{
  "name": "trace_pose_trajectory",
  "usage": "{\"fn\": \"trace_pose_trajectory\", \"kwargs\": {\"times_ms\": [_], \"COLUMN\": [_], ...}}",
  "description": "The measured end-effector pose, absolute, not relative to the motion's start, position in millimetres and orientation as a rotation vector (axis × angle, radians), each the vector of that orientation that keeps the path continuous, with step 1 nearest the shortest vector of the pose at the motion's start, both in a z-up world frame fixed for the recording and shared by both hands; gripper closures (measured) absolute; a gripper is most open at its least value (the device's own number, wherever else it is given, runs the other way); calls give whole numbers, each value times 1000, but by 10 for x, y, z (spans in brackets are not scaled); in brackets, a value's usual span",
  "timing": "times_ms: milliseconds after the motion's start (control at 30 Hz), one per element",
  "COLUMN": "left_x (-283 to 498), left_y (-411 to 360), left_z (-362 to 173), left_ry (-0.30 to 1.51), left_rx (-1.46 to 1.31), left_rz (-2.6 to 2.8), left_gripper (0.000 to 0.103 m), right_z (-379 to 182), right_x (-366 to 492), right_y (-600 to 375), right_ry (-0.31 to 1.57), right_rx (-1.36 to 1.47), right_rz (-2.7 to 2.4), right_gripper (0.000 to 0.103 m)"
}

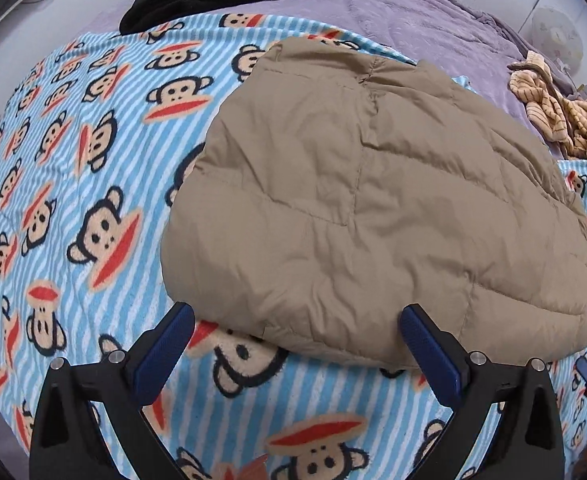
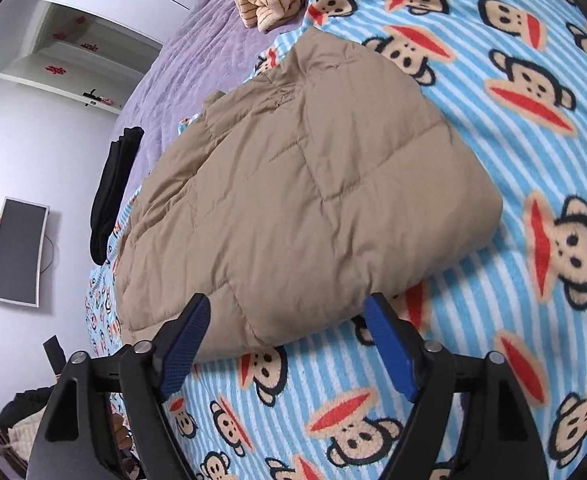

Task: Fold large clothes

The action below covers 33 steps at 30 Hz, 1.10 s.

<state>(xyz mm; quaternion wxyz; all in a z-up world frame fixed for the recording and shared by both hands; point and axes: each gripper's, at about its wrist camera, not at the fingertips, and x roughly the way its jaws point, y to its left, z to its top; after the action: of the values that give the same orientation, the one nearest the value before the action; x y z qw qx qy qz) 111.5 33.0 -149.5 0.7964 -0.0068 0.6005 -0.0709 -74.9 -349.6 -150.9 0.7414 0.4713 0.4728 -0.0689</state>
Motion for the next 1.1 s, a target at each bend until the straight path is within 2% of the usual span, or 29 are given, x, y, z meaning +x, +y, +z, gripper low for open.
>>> {"fn": "trace_pose_trajectory", "kwargs": {"times_ms": [400, 533, 867, 900, 933, 1100], "left_x": [1046, 1019, 1080, 1103, 1134, 1363], "left_y": [640, 700, 802, 794, 783, 741], "left_z": [-1687, -1738, -2014, -2022, -2029, -2057], "left_ry": [1320, 1344, 1372, 1366, 1360, 1333], "left_rx": [-152, -307, -510, -518, -520, -540], "left_rz": [-51, -179, -236, -239, -242, -240], "left_gripper": [0, 0, 0, 0, 0, 0], "right_z": [-1902, -1959, -2147, -2177, -2210, -2276], "right_x": [-875, -871, -757, -723, -685, -525], "right_y": [-3410, -3408, -3507, -3510, -3508, -3495], "right_ry": [1035, 1013, 852, 846, 841, 801], "right_rx": [1227, 1270, 1467, 1482, 1496, 1519], "right_rz": [-168, -171, -186, -186, -181, -159], "right_gripper": [14, 14, 13, 4, 1, 0]}}
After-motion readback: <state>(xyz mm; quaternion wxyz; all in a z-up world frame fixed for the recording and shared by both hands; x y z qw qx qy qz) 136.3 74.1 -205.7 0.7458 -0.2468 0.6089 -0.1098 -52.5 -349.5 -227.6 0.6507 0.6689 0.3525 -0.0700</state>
